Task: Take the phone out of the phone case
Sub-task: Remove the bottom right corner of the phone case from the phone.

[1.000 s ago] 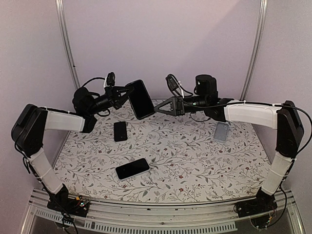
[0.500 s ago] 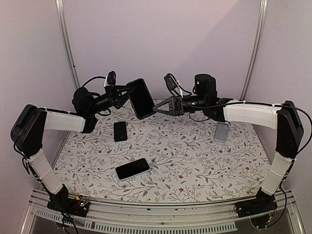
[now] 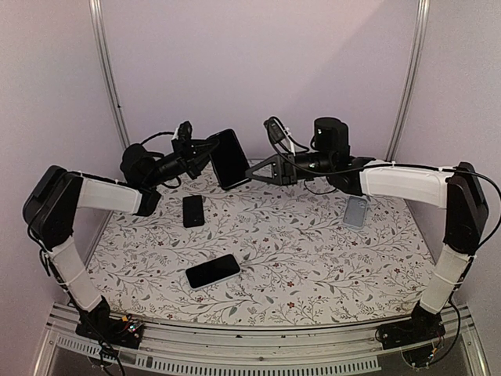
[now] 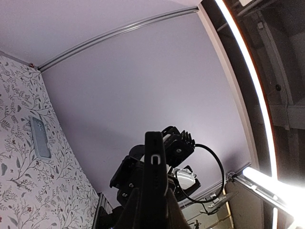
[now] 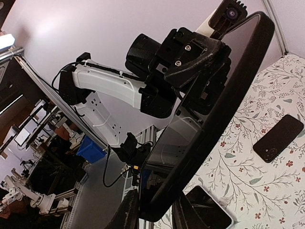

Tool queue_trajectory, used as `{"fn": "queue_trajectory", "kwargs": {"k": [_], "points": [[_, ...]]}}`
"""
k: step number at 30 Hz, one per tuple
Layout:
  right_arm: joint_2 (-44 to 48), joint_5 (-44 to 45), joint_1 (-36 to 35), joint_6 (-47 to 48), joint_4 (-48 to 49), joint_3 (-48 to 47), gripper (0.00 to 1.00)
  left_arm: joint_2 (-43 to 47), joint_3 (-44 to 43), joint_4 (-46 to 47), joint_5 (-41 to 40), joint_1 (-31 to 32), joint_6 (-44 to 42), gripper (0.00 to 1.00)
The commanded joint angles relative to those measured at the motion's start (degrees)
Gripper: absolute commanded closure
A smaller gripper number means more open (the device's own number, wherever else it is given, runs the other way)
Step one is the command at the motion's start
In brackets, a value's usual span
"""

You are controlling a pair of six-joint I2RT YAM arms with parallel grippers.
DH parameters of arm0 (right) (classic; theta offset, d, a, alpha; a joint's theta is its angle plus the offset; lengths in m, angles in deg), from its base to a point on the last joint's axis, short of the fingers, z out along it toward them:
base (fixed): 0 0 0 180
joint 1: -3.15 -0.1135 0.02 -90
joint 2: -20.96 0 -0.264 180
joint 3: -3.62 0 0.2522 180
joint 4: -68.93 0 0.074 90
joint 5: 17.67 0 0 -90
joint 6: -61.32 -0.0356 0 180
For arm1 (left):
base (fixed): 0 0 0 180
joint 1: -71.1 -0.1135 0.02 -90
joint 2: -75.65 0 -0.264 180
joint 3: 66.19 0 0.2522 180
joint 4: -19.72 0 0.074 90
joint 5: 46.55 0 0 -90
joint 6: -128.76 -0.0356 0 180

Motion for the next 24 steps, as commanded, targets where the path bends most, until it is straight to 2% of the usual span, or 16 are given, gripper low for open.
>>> {"fn": "queue_trajectory", "kwargs": {"k": [1, 11, 19, 24], "points": [[2.2, 1.0, -0.5, 3.9, 0.9, -0.5, 0.75, -1.2, -2.2, 5.9, -2.0, 2.5, 10.5, 1.0], [1.9, 5.5, -0.5, 5.7, 0.8, 1.1, 0.73, -4.1, -2.3, 13.9, -4.7, 3.9, 19.4, 1.0], [0.6, 8.8, 0.3, 4.3, 0.5, 2.8, 0.7, -5.1, -2.9, 19.8, -7.1, 4.4, 21.5, 1.0], [-0.1, 7.9, 1.9, 0.6, 2.8, 5.1, 0.66, -5.9, -2.7, 22.8, -8.6, 4.4, 22.6, 1.0]]}}
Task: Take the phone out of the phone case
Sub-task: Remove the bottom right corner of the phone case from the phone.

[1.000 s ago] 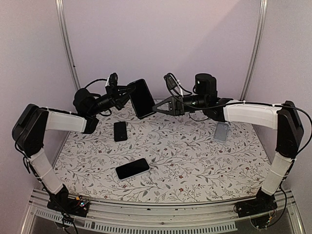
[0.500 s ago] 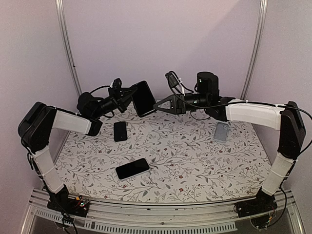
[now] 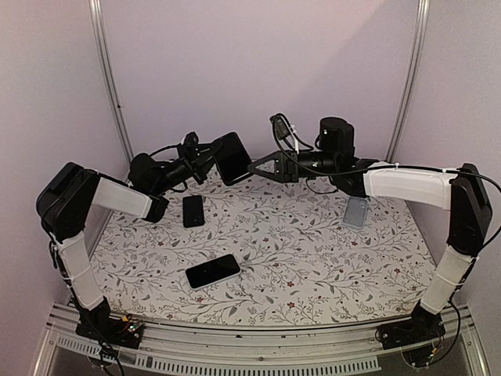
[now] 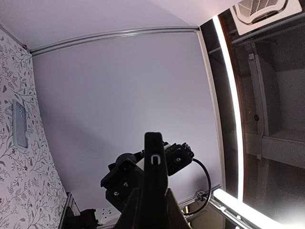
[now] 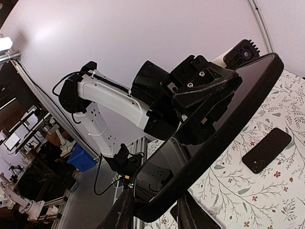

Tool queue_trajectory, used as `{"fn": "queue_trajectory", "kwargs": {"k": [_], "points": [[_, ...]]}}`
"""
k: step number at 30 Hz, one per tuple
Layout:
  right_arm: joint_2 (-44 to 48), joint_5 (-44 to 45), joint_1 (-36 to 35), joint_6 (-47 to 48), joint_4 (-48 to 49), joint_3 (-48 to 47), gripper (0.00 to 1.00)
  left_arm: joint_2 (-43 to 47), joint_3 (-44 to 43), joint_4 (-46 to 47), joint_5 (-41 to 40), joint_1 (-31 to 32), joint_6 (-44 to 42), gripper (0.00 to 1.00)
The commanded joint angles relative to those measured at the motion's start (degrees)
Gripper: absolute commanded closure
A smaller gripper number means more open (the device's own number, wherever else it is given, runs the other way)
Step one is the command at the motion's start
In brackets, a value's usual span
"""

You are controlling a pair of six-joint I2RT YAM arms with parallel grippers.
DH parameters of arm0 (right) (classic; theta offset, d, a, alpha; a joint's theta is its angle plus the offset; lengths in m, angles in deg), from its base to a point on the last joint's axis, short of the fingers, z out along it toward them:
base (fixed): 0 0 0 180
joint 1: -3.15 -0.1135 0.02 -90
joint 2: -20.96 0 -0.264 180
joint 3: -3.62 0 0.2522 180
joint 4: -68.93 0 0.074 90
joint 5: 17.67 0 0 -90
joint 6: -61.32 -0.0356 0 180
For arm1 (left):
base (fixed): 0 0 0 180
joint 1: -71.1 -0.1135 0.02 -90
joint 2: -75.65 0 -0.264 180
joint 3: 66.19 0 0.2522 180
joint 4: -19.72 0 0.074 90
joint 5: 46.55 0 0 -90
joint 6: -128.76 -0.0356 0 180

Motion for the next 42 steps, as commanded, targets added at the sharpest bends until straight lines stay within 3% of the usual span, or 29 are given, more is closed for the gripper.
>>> {"fn": "queue_trajectory", "kwargs": {"k": [1, 18, 42], "points": [[-1.7, 3.8, 1.1, -0.3, -0.2, 3.2, 0.65, 0.5, -2.6, 12.7, -3.6, 2.8, 6.6, 1.0], [0.3, 4.5, 1.4, -3.4, 3.3, 9.2, 0.51, 1.7, -2.9, 14.3, -5.7, 2.5, 5.0, 1.0], [2.3, 3.9, 2.8, -5.2, 6.1, 13.5, 0.42, 2.6, -2.8, 14.9, -5.9, 1.9, 4.4, 1.0]]}}
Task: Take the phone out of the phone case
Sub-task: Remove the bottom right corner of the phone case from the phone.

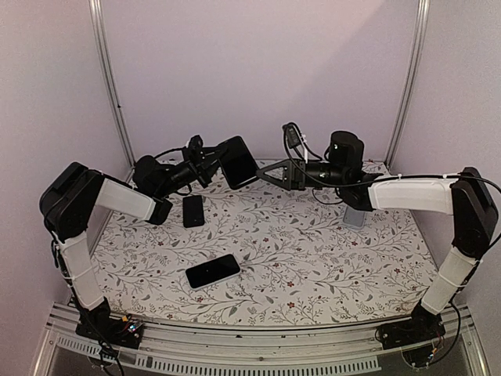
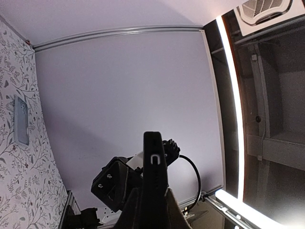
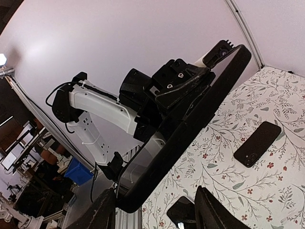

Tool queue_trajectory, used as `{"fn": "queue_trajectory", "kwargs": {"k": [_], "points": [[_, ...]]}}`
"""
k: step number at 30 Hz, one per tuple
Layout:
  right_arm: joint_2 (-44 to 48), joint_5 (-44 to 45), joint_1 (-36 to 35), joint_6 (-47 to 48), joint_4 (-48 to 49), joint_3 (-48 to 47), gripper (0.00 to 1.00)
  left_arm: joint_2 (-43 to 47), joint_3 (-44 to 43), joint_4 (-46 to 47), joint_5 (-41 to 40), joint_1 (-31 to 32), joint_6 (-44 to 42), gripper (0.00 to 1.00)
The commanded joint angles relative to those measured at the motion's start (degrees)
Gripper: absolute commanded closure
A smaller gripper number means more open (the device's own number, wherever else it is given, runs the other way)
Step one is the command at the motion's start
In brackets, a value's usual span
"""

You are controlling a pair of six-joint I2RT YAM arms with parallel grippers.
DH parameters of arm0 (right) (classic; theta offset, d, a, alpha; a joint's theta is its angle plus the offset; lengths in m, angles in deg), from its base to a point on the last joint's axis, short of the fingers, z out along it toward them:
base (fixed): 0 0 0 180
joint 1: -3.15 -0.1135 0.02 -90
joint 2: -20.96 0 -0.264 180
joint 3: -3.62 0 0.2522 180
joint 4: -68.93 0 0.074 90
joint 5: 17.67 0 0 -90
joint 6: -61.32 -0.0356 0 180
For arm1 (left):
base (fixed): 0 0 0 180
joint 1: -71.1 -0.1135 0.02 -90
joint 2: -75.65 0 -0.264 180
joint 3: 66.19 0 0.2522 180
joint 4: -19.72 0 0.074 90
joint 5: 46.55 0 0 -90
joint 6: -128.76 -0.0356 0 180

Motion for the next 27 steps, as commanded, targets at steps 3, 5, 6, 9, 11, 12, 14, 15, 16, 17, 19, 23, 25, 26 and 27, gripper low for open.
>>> {"fn": "queue_trajectory", "kwargs": {"k": [3, 5, 6, 9, 11, 12, 14, 15, 16, 17, 19, 23, 25, 26, 27], "points": [[-0.2, -0.2, 1.3, 0.6, -5.3, 3.0, 0.41, 4.1, -2.8, 14.9, -4.4, 0.3, 4.7, 1.0], [-0.4, 0.1, 1.3, 0.4, -5.4, 3.0, 0.42, 4.1, -3.0, 14.9, -4.3, 0.3, 4.7, 1.0], [-0.5, -0.1, 1.4, 0.3, -5.5, 3.0, 0.41, 4.2, -3.1, 15.0, -4.3, 0.3, 4.6, 1.0], [-1.0, 0.5, 1.6, -0.7, -5.6, 3.2, 0.41, 4.4, -3.2, 14.8, -4.1, 0.3, 4.3, 1.0], [-1.6, 0.9, 1.7, -1.3, -6.4, 2.8, 0.41, 4.5, -3.2, 14.7, -3.8, 0.3, 4.0, 1.0], [-1.8, 1.1, 1.9, -1.7, -6.9, 2.5, 0.41, 4.6, -3.4, 14.6, -3.6, 0.3, 3.7, 1.0], [-2.7, 1.1, 2.0, -2.4, -7.8, 1.7, 0.41, 4.8, -3.9, 13.9, -2.9, 0.3, 2.9, 1.0], [-3.0, 1.3, 1.9, -3.0, -8.5, 1.1, 0.41, 5.0, -4.3, 13.3, -2.3, 0.3, 2.2, 1.0], [-3.3, 1.0, 2.0, -3.3, -8.8, 0.7, 0.41, 5.3, -4.6, 12.4, -1.7, 0.3, 1.4, 1.0], [-3.6, 0.6, 1.9, -3.6, -8.8, 0.4, 0.41, 5.7, -4.8, 11.5, -1.2, 0.4, 0.6, 1.0], [-4.0, 0.0, 2.0, -4.4, -8.8, 0.0, 0.41, 6.5, -4.6, 9.7, -0.5, 0.3, -1.1, 1.0], [-1.9, -0.6, 1.9, -2.9, -8.7, 0.2, 0.35, 7.8, -2.8, 6.4, 0.3, -0.6, -3.9, 1.0], [0.4, -1.0, 1.9, -1.5, -8.2, 0.5, 0.3, 7.9, -2.4, 6.4, 0.5, -0.8, -4.2, 1.0], [1.3, -1.3, 1.9, -0.8, -7.8, 0.7, 0.28, 7.9, -2.4, 6.4, 0.6, -0.8, -4.3, 1.0], [2.5, -1.8, 1.9, -0.2, -6.9, 1.1, 0.27, 7.9, -2.5, 6.3, 0.7, -0.9, -4.5, 1.0]]}}
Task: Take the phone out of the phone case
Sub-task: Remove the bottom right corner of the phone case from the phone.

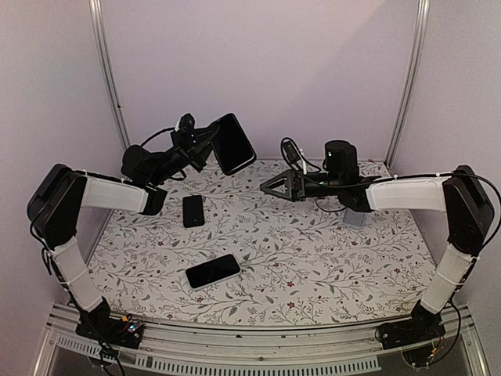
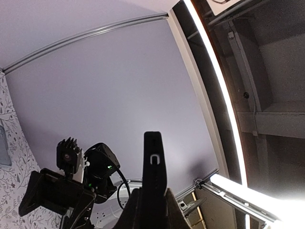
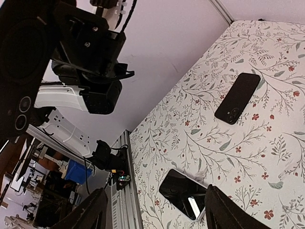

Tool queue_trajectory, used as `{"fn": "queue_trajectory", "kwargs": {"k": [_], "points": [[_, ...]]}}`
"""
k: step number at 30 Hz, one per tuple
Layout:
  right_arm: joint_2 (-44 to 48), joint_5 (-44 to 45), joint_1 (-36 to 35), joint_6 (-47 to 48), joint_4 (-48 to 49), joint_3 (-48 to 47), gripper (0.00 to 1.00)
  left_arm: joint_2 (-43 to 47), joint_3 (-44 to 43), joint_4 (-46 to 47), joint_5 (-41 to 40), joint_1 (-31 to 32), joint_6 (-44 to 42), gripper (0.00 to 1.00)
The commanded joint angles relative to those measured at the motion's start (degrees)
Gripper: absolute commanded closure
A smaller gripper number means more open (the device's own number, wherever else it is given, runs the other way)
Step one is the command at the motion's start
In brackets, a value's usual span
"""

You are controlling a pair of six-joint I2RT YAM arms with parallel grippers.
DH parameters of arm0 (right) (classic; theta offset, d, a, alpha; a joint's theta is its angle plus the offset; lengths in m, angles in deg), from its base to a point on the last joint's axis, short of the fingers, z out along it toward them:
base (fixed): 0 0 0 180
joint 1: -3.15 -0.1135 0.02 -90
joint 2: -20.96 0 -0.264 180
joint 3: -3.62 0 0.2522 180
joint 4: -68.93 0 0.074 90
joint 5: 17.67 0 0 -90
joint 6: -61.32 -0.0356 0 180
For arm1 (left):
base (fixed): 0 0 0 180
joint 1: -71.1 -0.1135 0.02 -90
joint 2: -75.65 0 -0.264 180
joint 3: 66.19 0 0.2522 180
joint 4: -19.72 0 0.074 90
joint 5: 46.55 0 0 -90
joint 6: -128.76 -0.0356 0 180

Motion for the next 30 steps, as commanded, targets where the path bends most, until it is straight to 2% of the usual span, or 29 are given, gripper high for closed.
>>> {"fn": "queue_trajectory", "kwargs": {"k": [1, 8, 30], "points": [[6.7, -2.6, 0.1, 2.5, 3.2, 0.3, 0.25, 1.9, 0.1, 5.5, 0.6, -0.5, -2.3, 1.0], [10.1, -4.4, -1.7, 3.5, 5.6, -0.3, 0.17, 2.5, -0.6, 3.2, 1.4, -0.5, -4.8, 1.0], [4.0, -2.5, -3.7, -2.6, 3.0, -7.7, 0.15, 3.2, -0.4, 2.5, 2.5, -0.5, -6.2, 1.0]]}}
